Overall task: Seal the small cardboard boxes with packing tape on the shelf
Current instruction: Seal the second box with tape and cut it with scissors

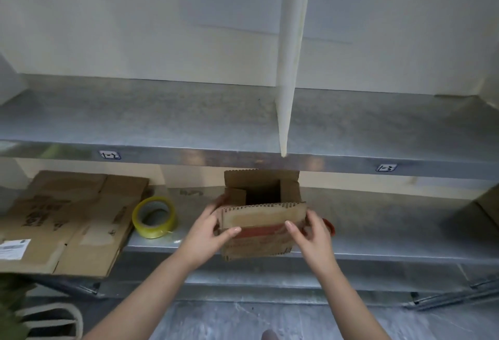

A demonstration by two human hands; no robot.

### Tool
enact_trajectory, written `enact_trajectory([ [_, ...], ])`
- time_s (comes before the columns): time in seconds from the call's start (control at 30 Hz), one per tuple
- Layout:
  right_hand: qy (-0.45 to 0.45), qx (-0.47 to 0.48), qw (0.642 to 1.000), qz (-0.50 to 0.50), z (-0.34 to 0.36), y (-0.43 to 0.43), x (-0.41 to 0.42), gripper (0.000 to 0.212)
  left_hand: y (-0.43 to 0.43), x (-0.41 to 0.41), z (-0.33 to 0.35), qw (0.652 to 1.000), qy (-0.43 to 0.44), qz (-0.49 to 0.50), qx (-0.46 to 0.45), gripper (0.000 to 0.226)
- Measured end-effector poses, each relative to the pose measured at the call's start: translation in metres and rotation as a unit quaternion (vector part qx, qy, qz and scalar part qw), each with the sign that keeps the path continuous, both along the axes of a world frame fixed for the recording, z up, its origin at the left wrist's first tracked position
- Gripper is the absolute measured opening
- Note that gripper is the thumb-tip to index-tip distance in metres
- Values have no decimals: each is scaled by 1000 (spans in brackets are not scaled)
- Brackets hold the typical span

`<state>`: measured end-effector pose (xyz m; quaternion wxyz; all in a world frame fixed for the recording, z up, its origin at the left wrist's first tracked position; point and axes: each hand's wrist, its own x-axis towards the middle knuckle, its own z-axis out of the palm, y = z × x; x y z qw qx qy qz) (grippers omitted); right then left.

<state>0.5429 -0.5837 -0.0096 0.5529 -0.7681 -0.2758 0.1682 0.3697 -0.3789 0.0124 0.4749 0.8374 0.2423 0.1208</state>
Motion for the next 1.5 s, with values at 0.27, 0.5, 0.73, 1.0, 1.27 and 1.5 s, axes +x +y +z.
enact_trajectory([
  [0.27, 113, -13, 993, -4, 12, 10, 20, 87, 4, 3, 11, 993, -4, 109, -37, 69],
  [0.5, 187, -73, 973, 116, 40, 30, 55, 94, 32, 25, 37, 991, 65, 35, -109, 100],
  [0.73, 254, -54, 953, 156, 35, 25, 63, 103, 34, 10, 21, 996, 58, 5, -66, 64],
  [1.0, 147, -59, 977, 143, 16, 18, 38, 74, 17, -9, 1, 995, 16, 92, 13, 53],
  [1.27, 78, -107, 986, 104, -2, 23, 39, 65, 17, 2, -20, 994, 92, 19, 63, 76],
  [1.5, 112, -81, 988, 68, -1, 44, 45, 41, 38, 24, -18, 992, 79, 25, 95, 55],
])
